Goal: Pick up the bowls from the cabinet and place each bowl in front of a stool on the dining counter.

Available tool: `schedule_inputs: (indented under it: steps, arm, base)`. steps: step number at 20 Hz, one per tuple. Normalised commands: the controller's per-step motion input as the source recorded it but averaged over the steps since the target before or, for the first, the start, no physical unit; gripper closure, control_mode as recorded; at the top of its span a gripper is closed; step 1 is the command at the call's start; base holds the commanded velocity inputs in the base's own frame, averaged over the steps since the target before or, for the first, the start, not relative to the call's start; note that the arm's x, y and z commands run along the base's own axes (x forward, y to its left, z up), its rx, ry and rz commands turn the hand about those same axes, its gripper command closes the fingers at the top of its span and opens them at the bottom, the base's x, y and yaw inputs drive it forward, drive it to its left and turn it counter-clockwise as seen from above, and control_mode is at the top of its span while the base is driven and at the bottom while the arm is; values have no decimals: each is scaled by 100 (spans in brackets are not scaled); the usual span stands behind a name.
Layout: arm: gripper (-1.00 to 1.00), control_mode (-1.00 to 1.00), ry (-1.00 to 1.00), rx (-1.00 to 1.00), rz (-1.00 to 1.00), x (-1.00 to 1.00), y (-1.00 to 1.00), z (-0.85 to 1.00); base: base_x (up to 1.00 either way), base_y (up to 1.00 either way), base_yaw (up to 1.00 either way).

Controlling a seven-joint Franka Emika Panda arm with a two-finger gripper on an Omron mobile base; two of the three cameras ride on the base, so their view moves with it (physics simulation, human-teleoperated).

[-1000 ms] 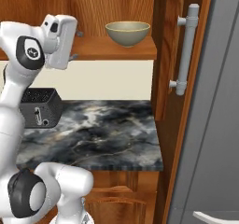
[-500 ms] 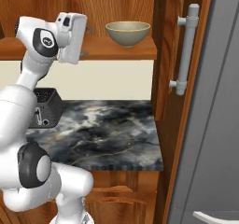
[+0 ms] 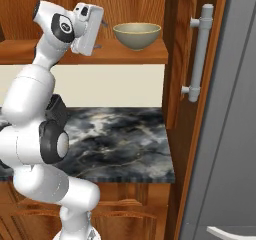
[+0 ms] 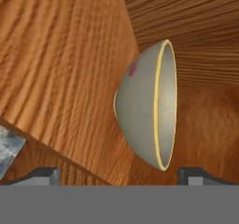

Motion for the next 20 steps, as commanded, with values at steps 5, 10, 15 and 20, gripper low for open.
schedule_inputs:
  steps: [5,10,15,20]
  arm:
    - [-100,-100,0,0,0,61,-7,-13]
    - [-100,-100,-3,0,0,45,-29,-20]
    - [-100,-100,-3,1,3,30,-29,-4]
    - [-100,-100,0,0,2,32,-11,-9]
  base:
    - [0,0,0]
    - [0,0,0]
    - [0,0,0]
    - [0,0,0]
